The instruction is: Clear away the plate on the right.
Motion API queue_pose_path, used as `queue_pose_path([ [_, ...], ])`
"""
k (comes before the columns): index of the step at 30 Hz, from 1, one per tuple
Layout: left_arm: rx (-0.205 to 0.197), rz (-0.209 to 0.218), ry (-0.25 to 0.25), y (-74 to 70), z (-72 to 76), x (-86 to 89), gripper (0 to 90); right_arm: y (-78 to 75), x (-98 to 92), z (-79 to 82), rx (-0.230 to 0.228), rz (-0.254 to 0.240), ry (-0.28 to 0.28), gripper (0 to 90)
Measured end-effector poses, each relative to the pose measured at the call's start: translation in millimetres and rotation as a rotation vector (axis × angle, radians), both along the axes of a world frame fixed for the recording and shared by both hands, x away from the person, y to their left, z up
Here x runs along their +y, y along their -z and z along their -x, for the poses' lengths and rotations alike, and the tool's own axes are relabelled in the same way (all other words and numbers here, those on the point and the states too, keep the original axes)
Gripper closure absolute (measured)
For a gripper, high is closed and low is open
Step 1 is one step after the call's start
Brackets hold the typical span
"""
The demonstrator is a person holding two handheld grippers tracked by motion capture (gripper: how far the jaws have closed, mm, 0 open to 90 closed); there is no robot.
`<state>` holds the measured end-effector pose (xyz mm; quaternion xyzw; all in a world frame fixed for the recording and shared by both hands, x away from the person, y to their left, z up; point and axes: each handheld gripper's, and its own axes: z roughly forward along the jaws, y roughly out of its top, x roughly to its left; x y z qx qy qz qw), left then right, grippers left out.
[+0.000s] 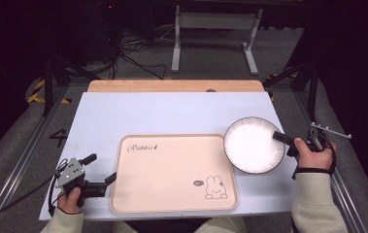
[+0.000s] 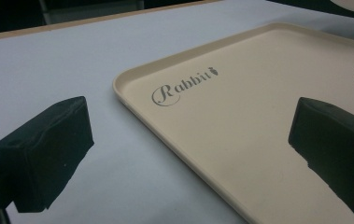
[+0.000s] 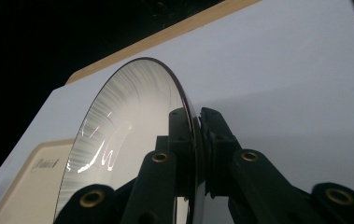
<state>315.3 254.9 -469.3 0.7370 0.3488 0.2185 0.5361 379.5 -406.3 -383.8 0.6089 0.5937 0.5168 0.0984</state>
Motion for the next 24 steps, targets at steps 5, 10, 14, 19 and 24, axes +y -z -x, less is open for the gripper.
queue_pose_path([
  [5,0.003,-0.002,0.004,-0.2,-0.1,0.3,0.3,-8.5,26.8,-4.2,0.001,0.027,-0.066,84.4],
  [10,0.002,0.002,0.000,0.0,0.1,0.2,0.3,-12.3,47.6,-8.8,-0.001,0.034,-0.115,84.2],
  [14,0.000,0.000,-0.001,-0.1,0.7,0.0,0.3,-19.1,67.8,-11.9,-0.006,0.063,-0.169,83.8],
  [19,0.000,0.003,0.002,0.0,0.5,0.0,0.3,-22.9,89.7,-17.1,-0.009,0.064,-0.215,84.0],
  [24,0.001,0.004,0.002,-0.1,0.4,0.2,0.3,-22.9,109.1,-23.2,-0.001,0.058,-0.262,83.9],
])
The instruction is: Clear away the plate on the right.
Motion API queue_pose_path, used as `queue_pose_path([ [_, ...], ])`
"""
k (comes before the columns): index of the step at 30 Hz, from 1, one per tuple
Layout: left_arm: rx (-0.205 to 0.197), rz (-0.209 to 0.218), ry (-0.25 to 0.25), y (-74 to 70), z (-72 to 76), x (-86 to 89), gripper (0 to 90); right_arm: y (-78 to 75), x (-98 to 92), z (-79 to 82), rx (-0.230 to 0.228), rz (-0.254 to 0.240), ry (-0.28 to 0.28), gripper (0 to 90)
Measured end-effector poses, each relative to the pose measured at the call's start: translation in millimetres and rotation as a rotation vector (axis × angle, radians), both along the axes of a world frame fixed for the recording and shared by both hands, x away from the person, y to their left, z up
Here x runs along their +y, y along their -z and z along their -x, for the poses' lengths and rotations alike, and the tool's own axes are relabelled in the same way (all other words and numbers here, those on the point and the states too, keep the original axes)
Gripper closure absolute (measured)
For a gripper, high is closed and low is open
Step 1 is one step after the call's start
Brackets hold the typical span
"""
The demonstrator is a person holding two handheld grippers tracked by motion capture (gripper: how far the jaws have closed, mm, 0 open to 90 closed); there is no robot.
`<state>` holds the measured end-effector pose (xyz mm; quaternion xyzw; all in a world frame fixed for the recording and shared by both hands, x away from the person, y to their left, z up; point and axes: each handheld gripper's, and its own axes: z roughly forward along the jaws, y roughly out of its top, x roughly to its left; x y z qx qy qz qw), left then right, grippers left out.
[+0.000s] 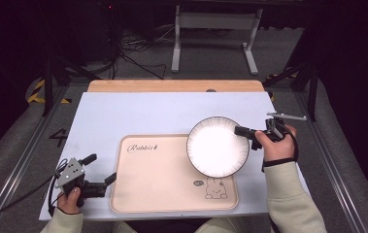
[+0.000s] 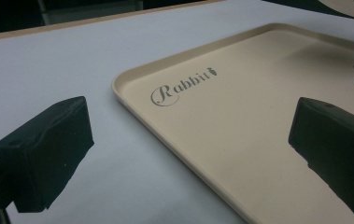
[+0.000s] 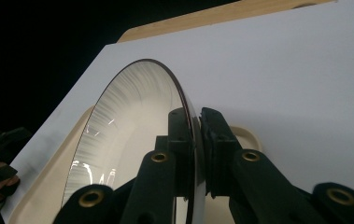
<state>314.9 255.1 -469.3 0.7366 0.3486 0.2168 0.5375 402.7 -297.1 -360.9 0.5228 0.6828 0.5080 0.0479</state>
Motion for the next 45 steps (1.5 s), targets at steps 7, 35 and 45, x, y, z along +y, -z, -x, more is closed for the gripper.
queue_pose_path([
  [7,-0.001,0.001,0.001,0.0,0.2,0.0,0.3,0.3,22.8,-4.7,0.000,0.004,-0.048,83.9],
  [35,0.001,0.001,0.005,0.0,0.0,0.2,0.3,16.6,97.9,-18.7,0.063,-0.006,-0.209,83.7],
  [45,0.001,-0.001,0.007,0.0,-0.1,0.0,0.3,26.1,113.0,-20.8,0.090,0.006,-0.243,83.7],
])
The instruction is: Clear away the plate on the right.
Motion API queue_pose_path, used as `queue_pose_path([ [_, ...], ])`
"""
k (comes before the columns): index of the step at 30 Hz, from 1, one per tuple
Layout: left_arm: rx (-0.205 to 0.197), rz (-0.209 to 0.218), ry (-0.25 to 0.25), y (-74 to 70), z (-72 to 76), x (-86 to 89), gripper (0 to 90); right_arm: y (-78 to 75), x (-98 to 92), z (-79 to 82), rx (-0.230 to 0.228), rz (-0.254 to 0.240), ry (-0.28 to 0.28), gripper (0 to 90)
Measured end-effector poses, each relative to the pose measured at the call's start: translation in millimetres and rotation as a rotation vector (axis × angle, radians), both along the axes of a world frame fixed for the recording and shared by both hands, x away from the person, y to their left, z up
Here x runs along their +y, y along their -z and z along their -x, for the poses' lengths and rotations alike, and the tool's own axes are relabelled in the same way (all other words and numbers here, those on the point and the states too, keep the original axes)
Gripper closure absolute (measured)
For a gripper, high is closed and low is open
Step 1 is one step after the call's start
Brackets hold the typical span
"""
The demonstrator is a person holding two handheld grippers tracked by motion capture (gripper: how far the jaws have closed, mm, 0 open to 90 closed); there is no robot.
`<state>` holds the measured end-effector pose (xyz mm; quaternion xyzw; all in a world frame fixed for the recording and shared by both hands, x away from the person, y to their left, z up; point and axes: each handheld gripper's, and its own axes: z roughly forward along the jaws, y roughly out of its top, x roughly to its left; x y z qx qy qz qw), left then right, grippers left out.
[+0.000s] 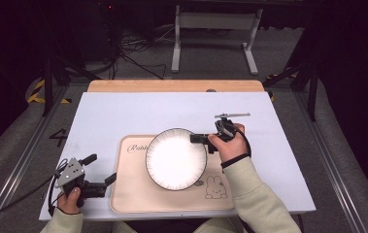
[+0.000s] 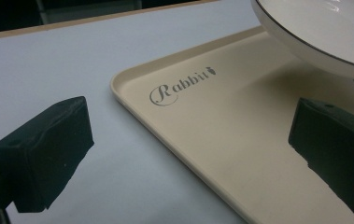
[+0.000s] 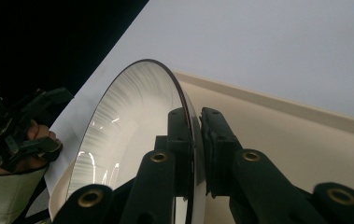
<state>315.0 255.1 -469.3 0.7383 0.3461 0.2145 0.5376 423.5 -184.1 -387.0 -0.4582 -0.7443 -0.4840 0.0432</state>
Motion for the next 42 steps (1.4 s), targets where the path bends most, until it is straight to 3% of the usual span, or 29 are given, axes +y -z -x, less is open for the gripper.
queue_pose_path([
  [18,0.002,0.000,-0.001,0.0,-0.1,-0.2,0.3,16.4,11.9,-3.5,0.069,0.038,-0.034,83.1],
  [29,0.002,0.001,-0.001,0.0,-0.1,-0.3,0.3,24.0,14.1,-5.0,0.088,0.056,-0.033,82.7],
  [39,0.002,0.001,-0.001,0.0,-0.1,-0.3,0.3,23.7,15.5,-5.2,0.068,0.083,-0.034,82.8],
  [42,0.004,-0.002,0.001,-0.1,-0.1,-0.2,0.3,24.7,16.1,-6.4,0.042,0.093,-0.052,83.1],
])
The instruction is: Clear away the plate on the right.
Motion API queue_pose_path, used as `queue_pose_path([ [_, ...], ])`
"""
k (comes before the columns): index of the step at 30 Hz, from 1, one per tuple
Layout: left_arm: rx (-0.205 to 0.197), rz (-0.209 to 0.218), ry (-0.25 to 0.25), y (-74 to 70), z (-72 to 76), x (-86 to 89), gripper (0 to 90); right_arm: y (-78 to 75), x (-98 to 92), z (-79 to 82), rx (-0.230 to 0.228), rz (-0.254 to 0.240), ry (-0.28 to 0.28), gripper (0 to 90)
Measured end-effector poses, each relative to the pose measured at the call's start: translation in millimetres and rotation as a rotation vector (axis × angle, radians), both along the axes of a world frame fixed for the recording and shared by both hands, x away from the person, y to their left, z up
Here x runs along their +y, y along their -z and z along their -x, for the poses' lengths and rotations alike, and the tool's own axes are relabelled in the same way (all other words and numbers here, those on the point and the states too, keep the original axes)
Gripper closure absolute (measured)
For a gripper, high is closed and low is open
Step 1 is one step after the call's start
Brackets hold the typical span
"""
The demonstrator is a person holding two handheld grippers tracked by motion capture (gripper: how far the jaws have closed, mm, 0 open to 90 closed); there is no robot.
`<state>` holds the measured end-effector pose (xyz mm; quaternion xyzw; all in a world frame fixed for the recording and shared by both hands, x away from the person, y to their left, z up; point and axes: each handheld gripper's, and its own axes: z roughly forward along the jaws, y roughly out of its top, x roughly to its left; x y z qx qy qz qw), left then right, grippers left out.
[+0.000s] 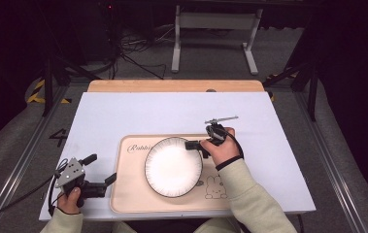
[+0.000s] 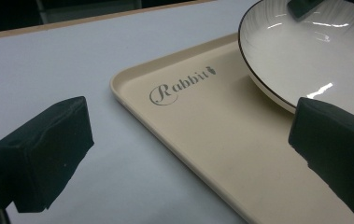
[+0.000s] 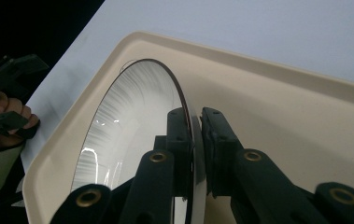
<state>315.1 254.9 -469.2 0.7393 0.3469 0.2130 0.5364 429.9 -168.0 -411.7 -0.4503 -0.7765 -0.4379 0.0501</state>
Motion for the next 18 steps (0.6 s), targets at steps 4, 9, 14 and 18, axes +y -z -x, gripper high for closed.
queue_pose_path([
  [4,-0.002,0.002,-0.002,0.2,0.0,-0.2,0.3,2.4,-0.3,-1.5,-0.015,0.020,-0.005,83.4],
  [9,-0.002,0.000,-0.002,0.1,-0.2,0.1,0.3,9.7,-3.1,-4.6,-0.001,0.036,-0.009,81.1],
  [14,-0.002,0.000,-0.002,0.1,-0.3,0.2,0.3,16.0,-3.0,-7.6,0.011,0.040,-0.011,77.0],
  [18,-0.002,0.000,-0.003,0.1,-0.3,0.2,0.3,19.4,-4.0,-8.9,0.019,0.038,-0.013,75.2],
])
